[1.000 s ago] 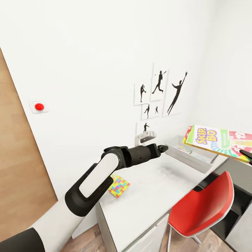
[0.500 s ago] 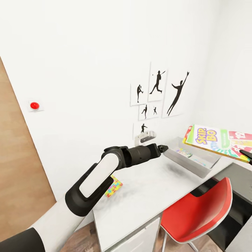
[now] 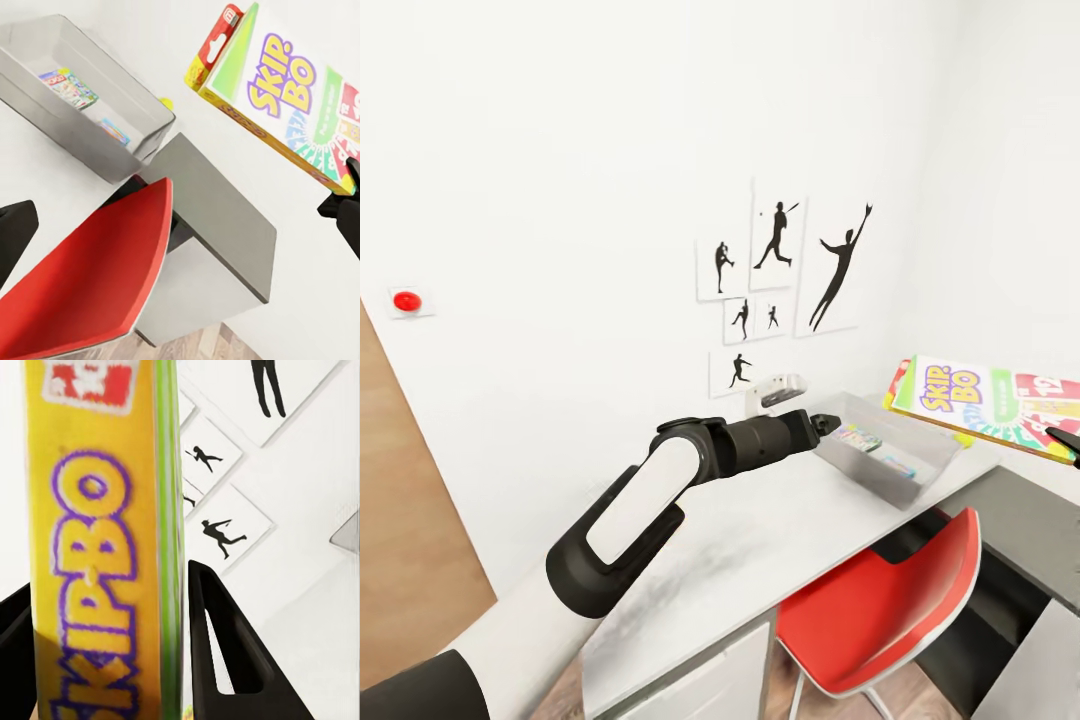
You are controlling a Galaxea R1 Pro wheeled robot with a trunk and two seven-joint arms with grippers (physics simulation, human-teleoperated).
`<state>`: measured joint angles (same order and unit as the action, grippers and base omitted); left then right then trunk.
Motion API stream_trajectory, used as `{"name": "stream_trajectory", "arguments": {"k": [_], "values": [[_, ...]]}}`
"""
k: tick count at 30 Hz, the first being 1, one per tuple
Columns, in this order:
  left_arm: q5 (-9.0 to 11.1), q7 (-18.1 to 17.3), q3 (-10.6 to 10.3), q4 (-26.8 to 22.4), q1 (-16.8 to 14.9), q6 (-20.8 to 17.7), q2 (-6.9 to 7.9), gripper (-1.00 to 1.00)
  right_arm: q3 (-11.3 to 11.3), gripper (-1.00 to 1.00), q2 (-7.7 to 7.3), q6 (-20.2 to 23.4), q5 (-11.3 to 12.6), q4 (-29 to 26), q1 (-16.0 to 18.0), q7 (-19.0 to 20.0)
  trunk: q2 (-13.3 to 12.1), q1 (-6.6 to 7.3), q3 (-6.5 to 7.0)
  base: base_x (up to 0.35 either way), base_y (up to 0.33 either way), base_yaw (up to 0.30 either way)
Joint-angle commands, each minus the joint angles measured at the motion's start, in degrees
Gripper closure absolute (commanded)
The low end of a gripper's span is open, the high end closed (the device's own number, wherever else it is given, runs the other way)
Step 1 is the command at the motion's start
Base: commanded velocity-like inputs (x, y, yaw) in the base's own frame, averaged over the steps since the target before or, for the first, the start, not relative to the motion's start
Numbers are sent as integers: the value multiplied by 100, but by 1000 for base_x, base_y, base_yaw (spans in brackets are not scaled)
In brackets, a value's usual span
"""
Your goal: Put all the toys in the child's room - the three board games (two on the bed and one on the table), the two jigsaw puzzles on the table, and the tennis ball on the table - inside the toy box on the table in the child's room.
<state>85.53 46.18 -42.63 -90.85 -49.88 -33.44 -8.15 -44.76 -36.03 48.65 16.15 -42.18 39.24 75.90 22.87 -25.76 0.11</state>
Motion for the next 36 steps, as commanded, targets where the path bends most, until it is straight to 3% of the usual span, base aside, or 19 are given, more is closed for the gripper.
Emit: {"name": "stream_trajectory", "arguments": {"k": [1,9,25,36], "values": [[43,49,0,-3,-4,-4,-3,-100,-7,100,-1,51,28,2,2,12,5,-2,-3,0,-321,0],[43,49,0,-3,-4,-4,-3,-100,-8,100,7,48,28,-1,1,7,5,-2,-3,0,-321,120],[37,57,-6,-3,1,-4,1,-100,-14,100,10,38,28,-6,-4,-11,5,-2,-3,5,-321,262],[26,66,-150,-3,4,-4,16,-100,-10,100,16,22,28,5,-4,-13,5,-2,-10,208,-231,147]]}}
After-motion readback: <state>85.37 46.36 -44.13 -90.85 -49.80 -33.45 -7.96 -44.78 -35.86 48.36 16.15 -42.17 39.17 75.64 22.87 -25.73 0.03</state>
